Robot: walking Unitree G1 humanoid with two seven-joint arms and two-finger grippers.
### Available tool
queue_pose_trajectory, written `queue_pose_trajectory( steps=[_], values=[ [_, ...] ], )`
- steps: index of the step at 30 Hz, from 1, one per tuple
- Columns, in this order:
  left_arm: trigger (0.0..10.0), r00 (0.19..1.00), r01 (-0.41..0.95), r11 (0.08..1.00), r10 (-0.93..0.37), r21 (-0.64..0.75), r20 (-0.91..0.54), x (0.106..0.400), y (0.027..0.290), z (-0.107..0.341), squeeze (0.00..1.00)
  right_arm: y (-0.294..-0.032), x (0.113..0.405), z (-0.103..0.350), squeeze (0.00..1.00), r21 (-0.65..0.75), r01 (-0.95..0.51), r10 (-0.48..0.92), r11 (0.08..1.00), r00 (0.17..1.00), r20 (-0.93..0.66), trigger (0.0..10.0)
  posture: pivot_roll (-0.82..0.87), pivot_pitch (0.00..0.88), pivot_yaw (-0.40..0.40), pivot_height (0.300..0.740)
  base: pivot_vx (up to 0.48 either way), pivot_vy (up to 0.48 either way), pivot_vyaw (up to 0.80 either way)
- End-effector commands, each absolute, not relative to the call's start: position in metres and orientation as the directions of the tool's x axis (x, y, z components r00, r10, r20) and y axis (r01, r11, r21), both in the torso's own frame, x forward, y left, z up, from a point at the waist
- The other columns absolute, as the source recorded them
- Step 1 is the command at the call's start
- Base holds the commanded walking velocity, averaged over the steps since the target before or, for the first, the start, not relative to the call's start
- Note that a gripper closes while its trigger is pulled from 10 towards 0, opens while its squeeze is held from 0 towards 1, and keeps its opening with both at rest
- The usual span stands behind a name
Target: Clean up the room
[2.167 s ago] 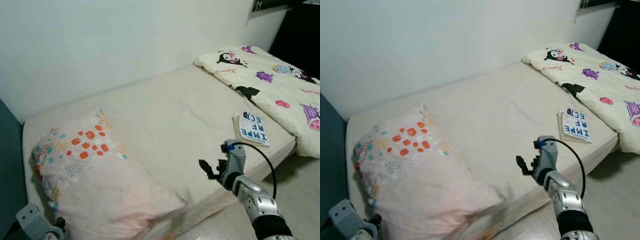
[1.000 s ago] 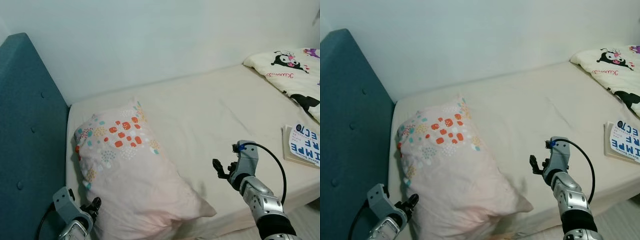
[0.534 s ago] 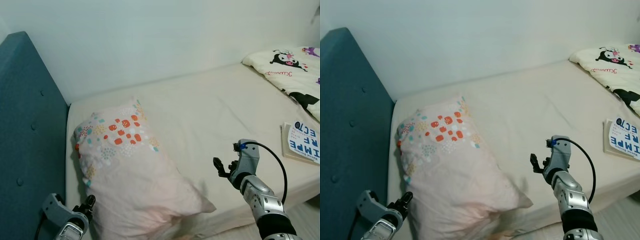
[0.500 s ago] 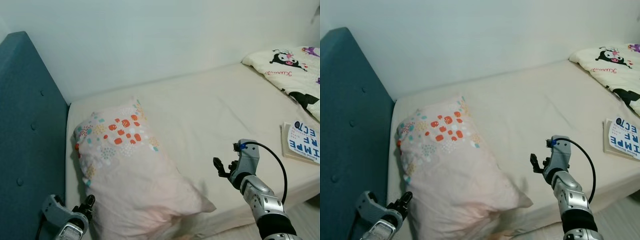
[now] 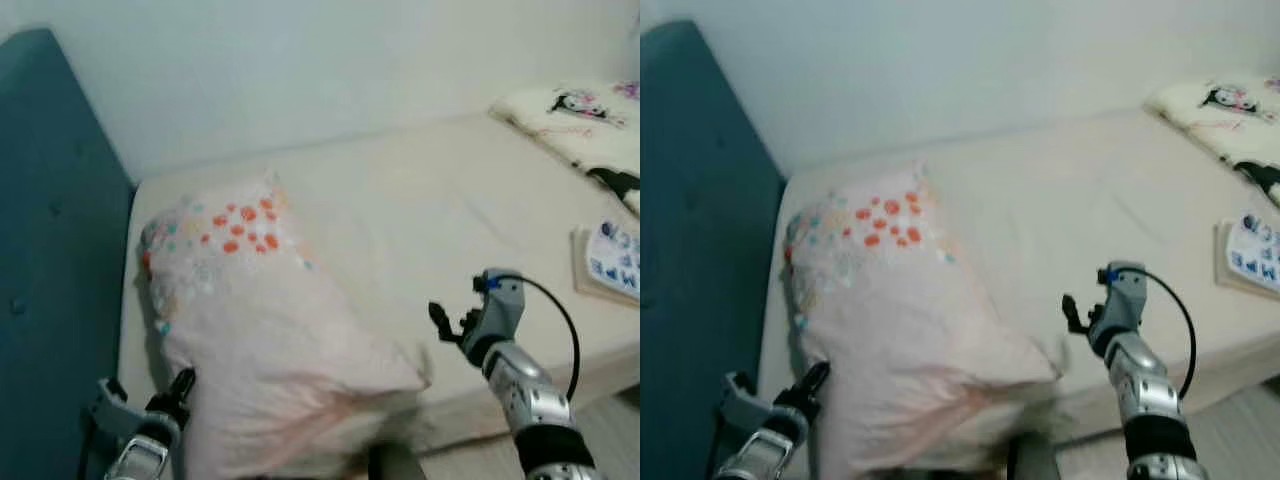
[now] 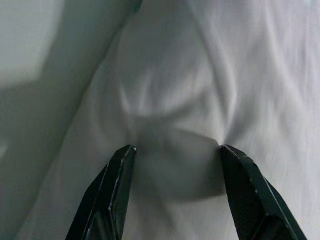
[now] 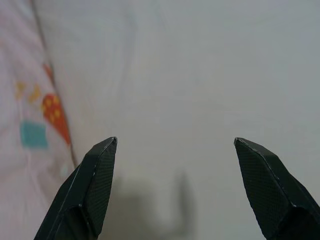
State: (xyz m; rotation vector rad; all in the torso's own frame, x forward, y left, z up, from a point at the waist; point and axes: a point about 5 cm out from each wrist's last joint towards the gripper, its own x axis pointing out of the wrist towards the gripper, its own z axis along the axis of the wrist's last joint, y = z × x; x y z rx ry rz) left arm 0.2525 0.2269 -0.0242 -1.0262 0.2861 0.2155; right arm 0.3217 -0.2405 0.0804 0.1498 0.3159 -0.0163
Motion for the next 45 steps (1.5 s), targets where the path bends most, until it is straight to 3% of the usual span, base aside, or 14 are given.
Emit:
queue_pose_trajectory(
  steps=[1, 5, 6, 13, 19, 26, 35, 38, 39, 41, 45],
  values=[
    [10.0, 0.951, -0.279, 0.53, 0.037, -0.801, -0.307, 0.255, 0.233, -0.02, 0.0, -0.239, 0.321, 0.083, 0.0, 0.156, 0.025, 0.021, 0.987, 0.958, -0.285, 10.0, -0.09, 0.134, 0.046, 0.57, 0.0, 0.0, 0.0],
    [10.0, 0.977, -0.175, 0.532, -0.01, -0.829, -0.213, 0.264, 0.232, -0.009, 0.0, -0.236, 0.321, 0.084, 0.0, 0.163, 0.012, 0.034, 0.987, 0.961, -0.275, 10.0, -0.09, 0.135, 0.048, 0.555, 0.0, 0.0, 0.0],
    [10.0, 0.99, -0.074, 0.498, -0.069, -0.864, -0.125, 0.269, 0.228, -0.001, 0.0, -0.235, 0.321, 0.084, 0.0, 0.163, 0.009, 0.037, 0.987, 0.961, -0.274, 10.0, -0.09, 0.141, 0.049, 0.545, 0.0, 0.0, 0.0],
    [10.0, 0.975, 0.132, 0.436, -0.218, -0.89, 0.038, 0.284, 0.207, 0.015, 0.0, -0.233, 0.319, 0.087, 0.0, 0.182, -0.012, 0.057, 0.983, 0.968, -0.246, 10.0, -0.09, 0.146, 0.048, 0.52, 0.0, 0.0, 0.0],
    [10.0, 0.965, 0.107, 0.594, -0.254, -0.797, -0.06, 0.299, 0.191, 0.02, 0.0, -0.23, 0.32, 0.087, 0.0, 0.192, -0.017, 0.063, 0.981, 0.969, -0.237, 10.0, -0.08, 0.154, 0.045, 0.52, 0.0, 0.0, 0.0],
    [10.0, 0.973, 0.082, 0.637, -0.218, -0.766, -0.077, 0.308, 0.186, 0.027, 0.0, -0.221, 0.317, 0.096, 0.0, 0.205, -0.12, 0.151, 0.971, 0.978, -0.146, 10.0, -0.09, 0.151, 0.05, 0.52, 0.0, 0.0, 0.16],
    [10.0, 0.997, 0.071, 0.604, -0.031, -0.794, 0.065, 0.327, 0.213, 0.06, 0.0, -0.214, 0.313, 0.103, 0.0, 0.22, -0.194, 0.219, 0.956, 0.971, -0.096, 10.0, -0.09, 0.153, 0.052, 0.52, 0.0, 0.0, 0.72],
    [10.0, 0.991, 0.117, 0.648, -0.034, -0.753, 0.126, 0.331, 0.22, 0.072, 0.0, -0.213, 0.313, 0.103, 0.0, 0.22, -0.206, 0.231, 0.953, 0.968, -0.093, 10.0, -0.08, 0.156, 0.051, 0.52, 0.0, 0.0, 0.73],
    [10.0, 0.988, 0.146, 0.718, -0.07, -0.68, 0.139, 0.332, 0.221, 0.077, 0.0, -0.212, 0.314, 0.104, 0.0, 0.223, -0.21, 0.235, 0.952, 0.968, -0.092, 10.0, -0.08, 0.154, 0.05, 0.52, 0.0, 0.0, 0.73],
    [10.0, 0.987, 0.148, 0.776, -0.081, -0.613, 0.136, 0.332, 0.223, 0.08, 0.0, -0.21, 0.314, 0.105, 0.0, 0.227, -0.214, 0.239, 0.95, 0.967, -0.087, 10.0, -0.08, 0.158, 0.051, 0.52, 0.0, 0.0, 0.73],
    [10.0, 0.987, 0.139, 0.824, -0.07, -0.549, 0.145, 0.333, 0.228, 0.086, 0.0, -0.209, 0.313, 0.105, 0.0, 0.234, -0.217, 0.242, 0.948, 0.967, -0.081, 10.0, -0.08, 0.161, 0.051, 0.52, 0.0, 0.0, 0.73]
  ],
)
